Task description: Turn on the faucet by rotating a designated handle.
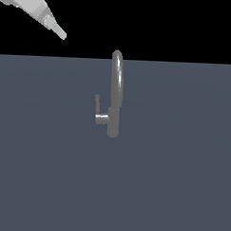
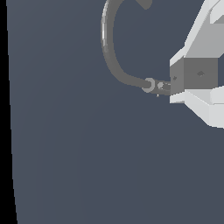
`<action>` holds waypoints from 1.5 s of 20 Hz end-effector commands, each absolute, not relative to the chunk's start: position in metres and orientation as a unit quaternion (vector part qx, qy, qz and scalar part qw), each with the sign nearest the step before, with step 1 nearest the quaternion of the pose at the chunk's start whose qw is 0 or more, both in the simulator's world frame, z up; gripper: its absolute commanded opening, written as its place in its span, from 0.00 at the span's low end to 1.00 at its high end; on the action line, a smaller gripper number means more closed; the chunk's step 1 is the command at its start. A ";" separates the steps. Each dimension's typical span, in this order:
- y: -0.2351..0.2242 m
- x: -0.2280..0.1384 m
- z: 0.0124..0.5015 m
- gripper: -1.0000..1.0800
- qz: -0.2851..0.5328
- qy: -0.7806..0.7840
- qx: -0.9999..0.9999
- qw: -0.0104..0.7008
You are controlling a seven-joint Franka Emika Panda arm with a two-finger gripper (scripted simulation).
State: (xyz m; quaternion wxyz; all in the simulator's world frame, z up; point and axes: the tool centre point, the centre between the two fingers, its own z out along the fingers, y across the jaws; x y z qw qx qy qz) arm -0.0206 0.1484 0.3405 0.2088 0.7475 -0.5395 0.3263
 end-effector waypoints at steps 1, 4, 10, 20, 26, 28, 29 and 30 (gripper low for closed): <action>0.136 -0.008 0.306 0.00 0.322 -0.559 0.732 0.217; 0.119 0.004 0.267 0.00 0.316 -0.582 0.714 0.226; 0.089 0.016 0.205 0.00 0.303 -0.618 0.684 0.240; 0.064 0.019 0.159 0.00 0.292 -0.645 0.661 0.249; 0.063 0.015 0.160 0.00 0.291 -0.645 0.661 0.250; 0.063 0.009 0.161 0.00 0.291 -0.645 0.661 0.250; 0.063 0.006 0.162 0.00 0.291 -0.645 0.661 0.250; 0.063 0.003 0.163 0.00 0.291 -0.645 0.661 0.250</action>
